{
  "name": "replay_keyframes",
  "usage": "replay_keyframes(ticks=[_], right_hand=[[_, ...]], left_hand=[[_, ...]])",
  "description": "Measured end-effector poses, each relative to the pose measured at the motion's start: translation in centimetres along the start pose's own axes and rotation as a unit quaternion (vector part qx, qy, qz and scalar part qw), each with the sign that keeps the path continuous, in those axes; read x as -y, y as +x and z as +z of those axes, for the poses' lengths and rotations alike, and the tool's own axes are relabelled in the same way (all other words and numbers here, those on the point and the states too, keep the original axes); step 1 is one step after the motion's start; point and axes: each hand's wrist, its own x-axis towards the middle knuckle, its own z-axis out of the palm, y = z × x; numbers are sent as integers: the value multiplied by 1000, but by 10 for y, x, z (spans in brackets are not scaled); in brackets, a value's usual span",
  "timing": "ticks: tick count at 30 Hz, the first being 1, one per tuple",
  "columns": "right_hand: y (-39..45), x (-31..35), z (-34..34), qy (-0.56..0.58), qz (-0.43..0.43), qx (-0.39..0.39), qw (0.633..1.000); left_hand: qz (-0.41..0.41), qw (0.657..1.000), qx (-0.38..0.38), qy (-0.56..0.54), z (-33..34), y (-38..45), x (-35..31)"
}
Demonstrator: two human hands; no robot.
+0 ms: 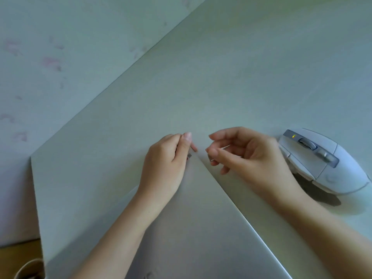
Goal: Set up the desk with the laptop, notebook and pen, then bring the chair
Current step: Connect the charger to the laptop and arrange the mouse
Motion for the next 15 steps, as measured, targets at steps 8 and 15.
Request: replay_keyframes(ticks=[8,15], right_hand=[[-3,7,4,93,56,-10,994],[-8,-2,7,-34,11,-43,998]], left_hand=[[-3,999,-15,-40,-12,-5,-14],[-4,1000,-26,-14,-5,-1,-9]])
